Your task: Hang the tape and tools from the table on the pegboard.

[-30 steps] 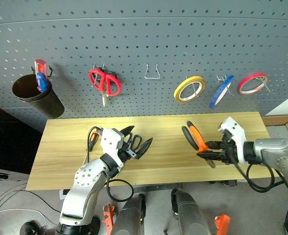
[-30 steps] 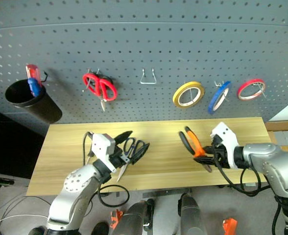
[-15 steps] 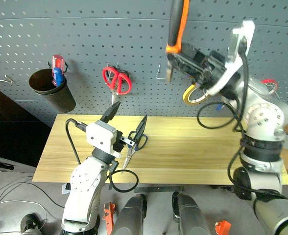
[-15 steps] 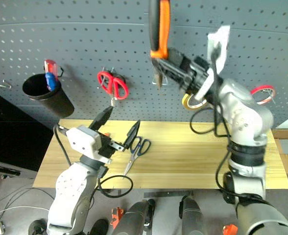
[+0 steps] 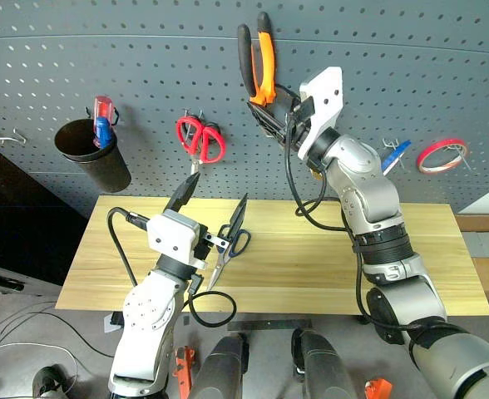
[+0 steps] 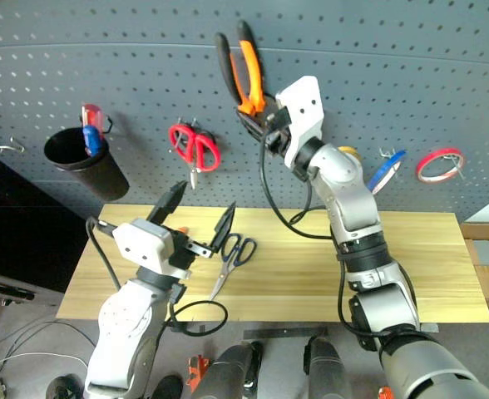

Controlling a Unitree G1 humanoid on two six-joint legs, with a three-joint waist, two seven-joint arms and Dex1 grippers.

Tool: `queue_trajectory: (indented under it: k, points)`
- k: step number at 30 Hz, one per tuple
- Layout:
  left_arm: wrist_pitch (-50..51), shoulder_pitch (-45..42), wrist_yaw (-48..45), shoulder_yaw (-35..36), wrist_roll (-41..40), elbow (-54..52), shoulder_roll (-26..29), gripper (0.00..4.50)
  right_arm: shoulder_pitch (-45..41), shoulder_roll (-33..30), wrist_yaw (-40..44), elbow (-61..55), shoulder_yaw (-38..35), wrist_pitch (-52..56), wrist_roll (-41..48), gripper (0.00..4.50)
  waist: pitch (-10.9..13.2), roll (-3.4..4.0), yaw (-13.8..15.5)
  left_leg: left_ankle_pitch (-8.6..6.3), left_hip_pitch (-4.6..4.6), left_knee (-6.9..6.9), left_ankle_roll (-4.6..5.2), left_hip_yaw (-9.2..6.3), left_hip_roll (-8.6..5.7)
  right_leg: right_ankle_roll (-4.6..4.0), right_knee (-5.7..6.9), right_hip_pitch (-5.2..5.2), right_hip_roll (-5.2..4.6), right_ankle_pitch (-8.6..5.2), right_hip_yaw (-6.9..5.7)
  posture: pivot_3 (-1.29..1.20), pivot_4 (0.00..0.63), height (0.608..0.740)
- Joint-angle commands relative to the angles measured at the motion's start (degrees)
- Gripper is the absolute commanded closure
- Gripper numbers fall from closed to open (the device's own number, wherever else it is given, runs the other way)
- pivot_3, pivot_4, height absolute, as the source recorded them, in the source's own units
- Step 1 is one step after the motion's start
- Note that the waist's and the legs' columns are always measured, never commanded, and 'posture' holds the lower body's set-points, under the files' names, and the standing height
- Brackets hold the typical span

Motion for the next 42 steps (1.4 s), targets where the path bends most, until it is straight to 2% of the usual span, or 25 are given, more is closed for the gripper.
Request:
queue_trajectory:
  k: [1,12,17,23,24,26,30,36,38,42]
  points:
    - [-0.35,0.03,0.03,-0.19,0.03,-1.68,0.26,0.0,-0.34,0.77,-2.46,-0.41,-2.25,-4.91,-0.84,2.67,0.0,0.0,0.0,0.0,0.0,0.0,0.0,0.0,0.0,0.0,0.0,0.0,0.0,0.0,0.0,0.1,0.219,0.74]
    - [0.15,0.17,-0.03,-0.63,0.2,-1.68,0.5,0.0,2.09,0.3,-4.52,0.44,-0.86,-8.41,-5.94,2.67,-0.1,0.02,0.05,0.03,0.02,0.04,-0.05,0.0,0.0,-0.01,0.06,0.02,0.01,0.0,0.01,0.1,0.227,0.74]
    - [3.0,1.62,-0.22,-0.01,-0.78,-2.75,1.06,0.0,6.26,0.82,-4.42,0.55,1.55,-7.7,-8.67,2.67,-0.15,0.01,0.01,0.03,0.06,0.04,-0.04,0.03,0.0,-0.01,0.09,0.03,0.01,0.0,0.05,0.1,0.232,0.74]
    - [5.05,1.71,-0.56,0.09,-1.33,-3.43,1.82,0.0,6.92,2.17,-6.07,1.19,1.36,-2.6,-8.47,2.67,-0.26,0.05,-0.11,0.03,0.1,0.02,-0.05,0.06,0.0,-0.01,0.11,0.03,0.02,0.0,0.1,0.11,0.233,0.74]
    - [5.38,1.81,-0.82,-0.02,-1.49,-3.54,2.01,0.0,6.82,2.5,-6.58,1.1,0.86,-1.74,-8.03,1.96,-0.33,0.04,-0.11,0.03,0.11,0.03,-0.05,0.06,0.01,-0.01,0.1,0.04,0.03,0.0,0.1,0.11,0.232,0.74]
    - [5.79,1.91,-0.78,0.01,-1.65,-3.55,2.12,0.0,6.71,2.74,-6.85,0.66,0.36,-1.07,-7.51,1.45,-0.4,0.04,-0.11,0.03,0.14,0.04,-0.05,0.06,0.01,-0.01,0.12,0.06,0.03,0.0,0.11,0.11,0.232,0.74]
    - [6.85,1.56,-0.08,1.3,-2.13,-2.34,1.83,0.0,7.58,1.93,-5.34,-1.72,0.35,0.18,-7.27,0.1,-0.41,0.05,-0.07,0.03,0.16,0.11,-0.05,0.06,0.0,-0.09,0.16,0.11,0.03,0.06,0.13,0.1,0.238,0.74]
    - [12.82,1.52,-0.25,2.05,-6.1,-1.56,1.17,0.0,10.66,-2.31,2.58,-9.48,3.18,12.25,-4.4,0.02,-0.42,0.06,0.09,0.03,0.17,0.31,-0.04,0.04,0.0,-0.12,0.13,0.23,0.03,0.13,0.11,0.08,0.238,0.74]
    - [15.15,2.16,-0.2,2.22,-7.14,-0.98,1.11,0.0,13.18,-5.86,7.3,-13.92,3.99,17.4,-2.21,0.02,-0.54,0.07,-0.04,0.02,0.17,0.32,-0.03,0.04,0.0,-0.12,0.11,0.23,0.03,0.13,0.11,0.06,0.241,0.74]
    - [27.56,3.42,-0.34,1.94,-12.58,-0.9,0.91,0.0,19.43,-13.45,16.04,-22.23,4.5,25.39,3.45,0.02,-1.07,0.12,-0.12,-0.01,0.18,0.27,0.02,-0.01,0.02,-0.13,-0.02,0.3,0.03,0.12,0.15,0.05,0.237,0.74]
